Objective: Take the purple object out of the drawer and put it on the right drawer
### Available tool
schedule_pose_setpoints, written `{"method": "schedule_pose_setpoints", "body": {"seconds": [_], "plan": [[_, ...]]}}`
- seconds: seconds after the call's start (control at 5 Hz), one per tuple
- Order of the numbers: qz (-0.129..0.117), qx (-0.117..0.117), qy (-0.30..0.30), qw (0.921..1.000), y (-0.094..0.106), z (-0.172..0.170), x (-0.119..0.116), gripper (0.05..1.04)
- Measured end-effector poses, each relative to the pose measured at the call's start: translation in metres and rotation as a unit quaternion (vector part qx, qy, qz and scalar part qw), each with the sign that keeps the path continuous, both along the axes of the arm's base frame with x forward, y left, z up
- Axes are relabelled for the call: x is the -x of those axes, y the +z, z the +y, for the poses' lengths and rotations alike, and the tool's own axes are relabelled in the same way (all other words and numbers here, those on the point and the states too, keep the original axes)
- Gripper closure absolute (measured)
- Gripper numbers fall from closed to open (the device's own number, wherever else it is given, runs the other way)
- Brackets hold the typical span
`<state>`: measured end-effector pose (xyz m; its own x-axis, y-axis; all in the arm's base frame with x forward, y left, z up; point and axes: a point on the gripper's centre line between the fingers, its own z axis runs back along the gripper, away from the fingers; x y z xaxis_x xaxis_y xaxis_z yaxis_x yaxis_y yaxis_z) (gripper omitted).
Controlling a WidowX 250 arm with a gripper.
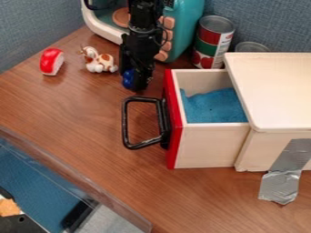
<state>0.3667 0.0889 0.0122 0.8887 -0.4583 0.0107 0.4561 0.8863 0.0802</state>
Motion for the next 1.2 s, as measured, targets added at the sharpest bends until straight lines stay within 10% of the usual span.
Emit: {"method": "schedule_pose_setpoints", "body": {"seconds": [0.2, 0.8, 1.2], "plan": [[0.013, -0.012, -0.002, 0.9998, -0.001, -0.007, 0.01, 0.067], [-0.007, -0.08, 0.053, 0.9954, 0.074, 0.014, 0.047, 0.082], [0.007, -0.027, 0.167, 0.9856, 0.1, 0.033, 0.101, 0.082]]}}
